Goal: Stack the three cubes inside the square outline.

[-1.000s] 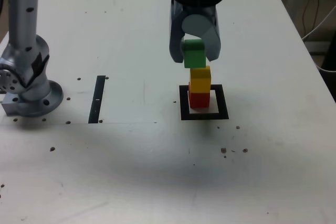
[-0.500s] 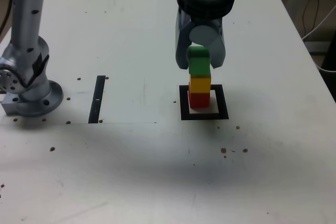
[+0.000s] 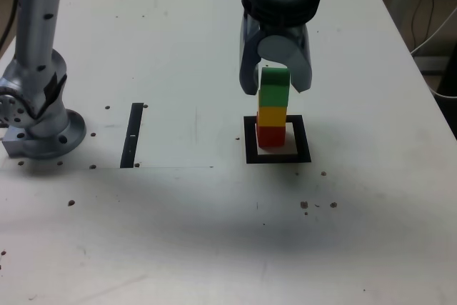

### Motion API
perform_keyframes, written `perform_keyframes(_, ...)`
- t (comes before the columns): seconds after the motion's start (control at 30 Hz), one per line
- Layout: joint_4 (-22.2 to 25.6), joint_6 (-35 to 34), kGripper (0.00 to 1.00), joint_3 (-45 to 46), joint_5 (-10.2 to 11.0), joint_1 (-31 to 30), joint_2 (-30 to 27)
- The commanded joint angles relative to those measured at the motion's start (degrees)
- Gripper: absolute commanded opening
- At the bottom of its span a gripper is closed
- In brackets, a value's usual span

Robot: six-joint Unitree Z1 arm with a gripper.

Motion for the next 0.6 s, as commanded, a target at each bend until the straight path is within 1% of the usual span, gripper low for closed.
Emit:
perform_keyframes(0.0,0.18,-0.09,0.98,-0.02,0.2,0.06,-0.51)
perform_keyframes(0.3,0.63,0.68,0.99,-0.08,1.29,0.09,-2.88)
perform_keyframes(0.4,0.61,2.34,0.99,0.0,0.46,0.41,-4.32)
perform_keyframes(0.57,0.82,4.78,0.99,2.02,-2.08,1.38,-7.49)
